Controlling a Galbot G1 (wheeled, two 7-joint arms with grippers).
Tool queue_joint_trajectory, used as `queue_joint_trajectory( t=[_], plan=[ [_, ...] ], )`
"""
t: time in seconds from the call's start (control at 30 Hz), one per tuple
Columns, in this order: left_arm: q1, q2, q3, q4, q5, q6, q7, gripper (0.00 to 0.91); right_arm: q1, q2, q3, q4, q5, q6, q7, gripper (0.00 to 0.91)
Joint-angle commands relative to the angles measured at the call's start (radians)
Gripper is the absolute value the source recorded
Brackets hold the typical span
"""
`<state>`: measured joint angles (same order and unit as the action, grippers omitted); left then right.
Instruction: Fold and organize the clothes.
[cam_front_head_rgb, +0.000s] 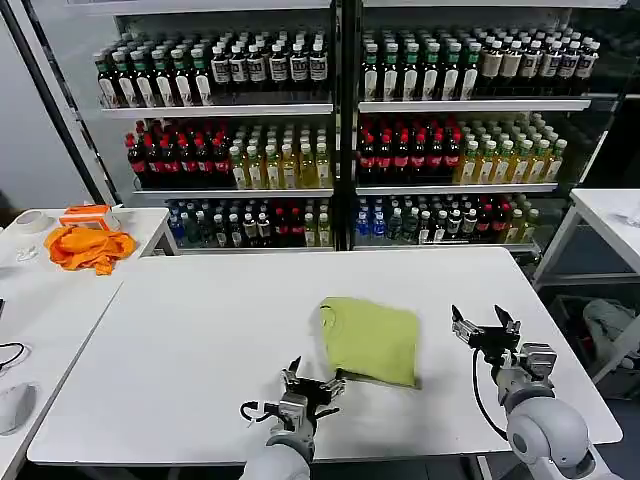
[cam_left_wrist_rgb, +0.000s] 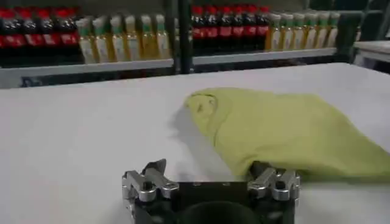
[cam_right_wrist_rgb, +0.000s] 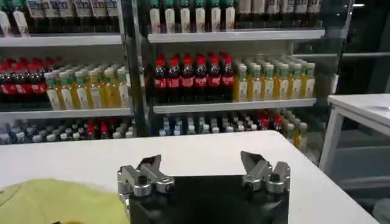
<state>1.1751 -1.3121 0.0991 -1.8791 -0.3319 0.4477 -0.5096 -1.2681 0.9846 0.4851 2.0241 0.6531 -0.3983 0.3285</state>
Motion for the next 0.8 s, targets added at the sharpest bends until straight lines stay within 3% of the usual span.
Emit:
queue_joint_trajectory(
  t=[0.03,0.47,0.63,0.8],
  plan=[
    [0.005,-0.003,-0.075,-0.050,0.021,-0.067,-0.043,0.907,-0.001,0.003,-0.001,0.000,-0.003,0.001,0.001,0.907],
    [0.007,0.013,-0.120,-0.139,-0.055,-0.154,0.036,0.907,0.000,0.013,-0.001,0.003,-0.004,0.001,0.004,0.907],
    [0.040,0.033,-0.110,-0.130,0.027,-0.155,0.083,0.907,-0.009,0.017,0.001,0.010,-0.007,-0.004,0.001,0.907],
    [0.090,0.063,-0.196,-0.118,0.097,-0.167,0.099,0.907,-0.047,0.040,-0.025,0.043,0.009,-0.027,0.005,0.907]
  ],
)
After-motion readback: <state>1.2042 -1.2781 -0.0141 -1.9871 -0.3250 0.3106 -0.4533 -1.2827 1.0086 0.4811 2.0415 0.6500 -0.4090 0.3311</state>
